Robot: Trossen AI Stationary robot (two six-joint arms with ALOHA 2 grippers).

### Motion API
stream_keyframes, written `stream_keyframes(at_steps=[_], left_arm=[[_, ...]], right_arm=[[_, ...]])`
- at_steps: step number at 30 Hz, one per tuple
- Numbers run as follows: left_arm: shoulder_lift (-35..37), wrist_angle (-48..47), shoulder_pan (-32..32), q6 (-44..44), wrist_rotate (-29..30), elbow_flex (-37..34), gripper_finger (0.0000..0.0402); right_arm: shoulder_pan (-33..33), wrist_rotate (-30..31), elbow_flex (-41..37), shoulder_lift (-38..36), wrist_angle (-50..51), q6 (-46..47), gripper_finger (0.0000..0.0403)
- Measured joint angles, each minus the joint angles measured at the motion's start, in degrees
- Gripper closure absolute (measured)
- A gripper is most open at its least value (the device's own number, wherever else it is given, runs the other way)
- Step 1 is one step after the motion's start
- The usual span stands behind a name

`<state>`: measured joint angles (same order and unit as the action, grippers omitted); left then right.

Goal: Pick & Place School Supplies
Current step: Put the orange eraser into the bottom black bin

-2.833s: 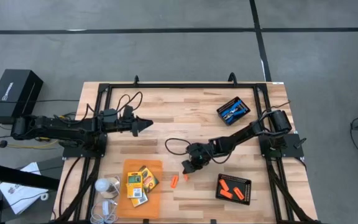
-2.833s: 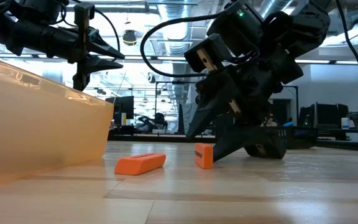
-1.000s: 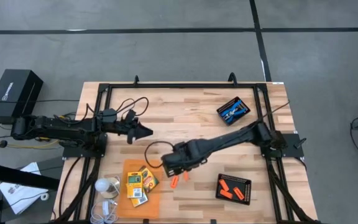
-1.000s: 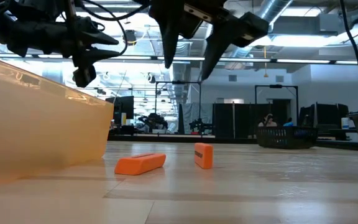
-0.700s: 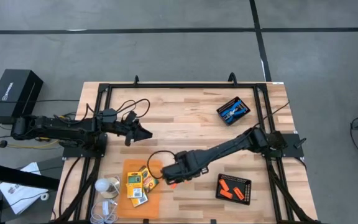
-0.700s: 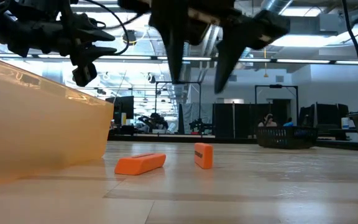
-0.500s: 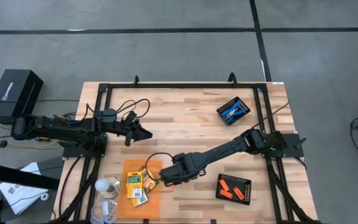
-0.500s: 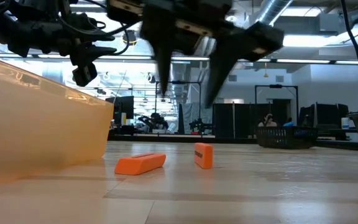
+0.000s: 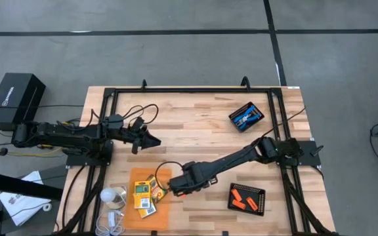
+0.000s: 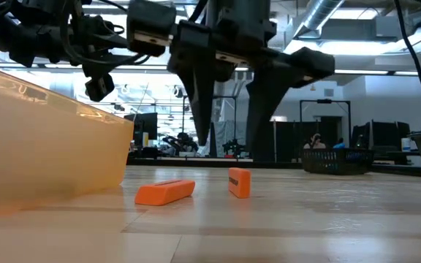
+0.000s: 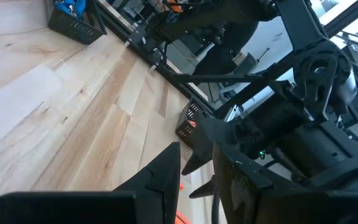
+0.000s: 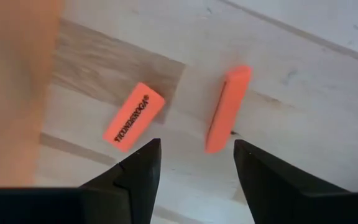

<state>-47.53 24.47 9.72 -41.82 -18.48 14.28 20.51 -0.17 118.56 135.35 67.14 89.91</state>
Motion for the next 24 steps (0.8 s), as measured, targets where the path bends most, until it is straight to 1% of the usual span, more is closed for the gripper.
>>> stream_keyframes(at_steps=[5, 7, 10, 19, 24], left_arm=[[0.0, 0.0, 0.0, 0.0, 0.0, 0.0, 0.0312], [0.0, 0.0, 0.0, 0.0, 0.0, 0.0, 0.0312], [0.0, 0.0, 0.0, 0.0, 0.0, 0.0, 0.0312], [0.0, 0.0, 0.0, 0.0, 0.0, 0.0, 0.0312], [0.0, 0.0, 0.0, 0.9, 0.0, 0.0, 0.0312]], right_arm=[[0.0, 0.0, -0.3, 1.1, -0.2, 0.0, 0.0213], [0.0, 0.0, -1.7, 0.8, -2.3, 0.1, 0.0214], [-0.1, 0.1, -2.8, 1.0, -1.4, 0.2, 0.0214], [-0.8, 0.7, -2.6, 0.9, -1.7, -0.3, 0.0222], [-1.1, 2.0, -2.6, 0.9, -1.6, -0.3, 0.0227]])
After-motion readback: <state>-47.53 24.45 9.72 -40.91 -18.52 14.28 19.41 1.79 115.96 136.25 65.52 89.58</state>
